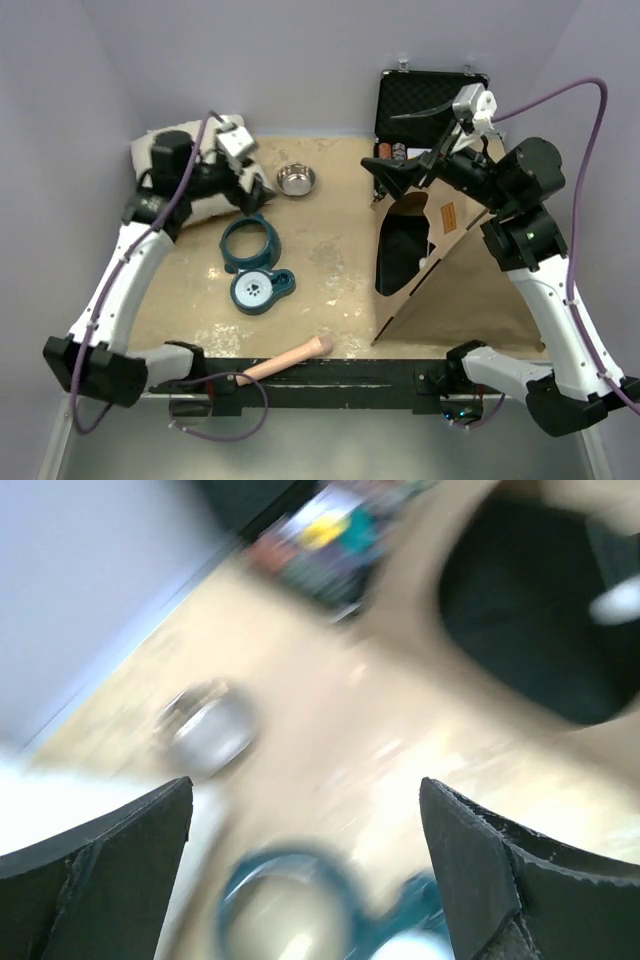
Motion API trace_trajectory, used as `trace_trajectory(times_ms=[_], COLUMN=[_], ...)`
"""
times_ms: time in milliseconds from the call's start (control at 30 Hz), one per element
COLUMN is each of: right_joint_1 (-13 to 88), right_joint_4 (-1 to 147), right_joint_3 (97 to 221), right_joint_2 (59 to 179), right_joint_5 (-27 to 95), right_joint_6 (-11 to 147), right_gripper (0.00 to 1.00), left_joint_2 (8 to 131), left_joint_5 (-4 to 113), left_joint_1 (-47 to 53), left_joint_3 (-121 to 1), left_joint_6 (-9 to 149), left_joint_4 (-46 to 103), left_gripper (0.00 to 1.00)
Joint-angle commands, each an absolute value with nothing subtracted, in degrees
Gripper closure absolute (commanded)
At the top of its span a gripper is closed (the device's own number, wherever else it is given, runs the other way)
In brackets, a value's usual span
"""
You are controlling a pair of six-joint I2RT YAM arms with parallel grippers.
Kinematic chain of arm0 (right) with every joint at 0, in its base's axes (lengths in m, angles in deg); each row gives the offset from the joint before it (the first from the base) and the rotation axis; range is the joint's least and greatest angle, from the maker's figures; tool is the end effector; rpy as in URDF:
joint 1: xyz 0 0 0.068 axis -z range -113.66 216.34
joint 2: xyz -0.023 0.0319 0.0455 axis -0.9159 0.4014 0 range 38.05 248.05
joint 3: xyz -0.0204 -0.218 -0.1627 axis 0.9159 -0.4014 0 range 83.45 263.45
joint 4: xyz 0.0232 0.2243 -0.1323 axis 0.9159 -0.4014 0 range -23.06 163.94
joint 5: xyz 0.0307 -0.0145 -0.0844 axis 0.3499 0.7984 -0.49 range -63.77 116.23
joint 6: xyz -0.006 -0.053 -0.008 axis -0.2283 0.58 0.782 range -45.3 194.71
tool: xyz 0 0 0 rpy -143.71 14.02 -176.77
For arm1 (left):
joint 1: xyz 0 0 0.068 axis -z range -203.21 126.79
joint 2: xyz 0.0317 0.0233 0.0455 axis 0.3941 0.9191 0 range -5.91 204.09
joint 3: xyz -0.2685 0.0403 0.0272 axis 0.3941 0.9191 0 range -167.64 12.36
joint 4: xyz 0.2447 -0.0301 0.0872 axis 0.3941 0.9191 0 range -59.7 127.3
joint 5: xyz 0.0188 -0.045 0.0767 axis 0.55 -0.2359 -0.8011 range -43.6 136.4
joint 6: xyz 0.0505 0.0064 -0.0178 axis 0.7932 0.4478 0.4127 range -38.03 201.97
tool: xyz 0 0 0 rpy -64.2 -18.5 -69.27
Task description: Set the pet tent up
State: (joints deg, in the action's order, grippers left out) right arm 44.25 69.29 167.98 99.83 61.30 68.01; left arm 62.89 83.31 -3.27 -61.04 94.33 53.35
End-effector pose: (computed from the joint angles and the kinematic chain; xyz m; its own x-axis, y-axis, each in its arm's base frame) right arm 0.1740 0.0925 0.5283 0.1911 0.1804 -0.9648 -0.8419 0.5356 -0.0666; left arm 0.2381 -0.1091 0.4068 -0.1175 0.2246 -0.9674 0.8532 0.5213 0.0174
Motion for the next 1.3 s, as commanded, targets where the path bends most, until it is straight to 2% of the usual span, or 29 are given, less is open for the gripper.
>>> trace_trajectory(times_ms=[0, 67, 167, 400, 800, 833, 867, 900, 1000, 1033, 1133, 1267], right_joint_1=[41.9, 39.9, 37.8, 36.4, 35.8, 35.8, 35.8, 35.8, 35.8, 35.8, 35.8, 35.8], right_joint_4=[68.8, 66.6, 65.2, 62.7, 62.6, 62.5, 62.5, 62.2, 62.3, 62.6, 64.1, 65.3], right_joint_3=[169.7, 171.0, 171.5, 172.0, 171.1, 171.1, 171.3, 171.3, 171.2, 171.0, 169.9, 169.0], right_joint_2=[103.0, 104.9, 106.9, 109.7, 110.8, 110.7, 110.7, 110.6, 110.0, 109.7, 108.6, 106.8], right_joint_5=[56.6, 54.7, 53.0, 52.8, 53.1, 52.9, 52.9, 52.8, 52.5, 52.2, 50.8, 48.9], right_joint_6=[68.3, 70.4, 72.3, 74.4, 77.7, 77.9, 78.2, 78.4, 78.7, 78.5, 76.6, 75.8], right_gripper=[0.02, 0.01, 0.02, 0.01, 0.01, 0.01, 0.01, 0.01, 0.01, 0.01, 0.02, 0.01], left_joint_2=[73.9, 83.0, 91.4, 96.3, 105.4, 106.0, 106.7, 107.5, 109.4, 109.6, 108.5, 101.6], left_joint_5=[87.5, 86.8, 82.4, 77.5, 72.7, 72.9, 72.6, 72.9, 80.1, 82.2, 87.6, 94.3], left_joint_1=[-25.7, -35.6, -39.8, -39.9, -33.9, -33.9, -34.0, -34.3, -37.0, -38.1, -40.0, -41.0], left_joint_3=[-68.6, -75.8, -80.9, -73.0, -65.9, -66.8, -68.4, -71.3, -85.2, -89.6, -103.5, -112.3], left_joint_6=[119.9, 128.5, 138.8, 156.0, 152.6, 152.3, 151.6, 150.4, 146.8, 145.4, 148.8, 152.0], left_joint_4=[72.7, 76.5, 78.7, 70.7, 58.9, 58.9, 59.3, 60.4, 70.8, 73.0, 83.4, 90.1], left_gripper=[0.0, 0.0, 0.0, 0.0, 0.0, 0.04, 0.16, 0.32, 0.89, 1.0, 1.0, 1.0])
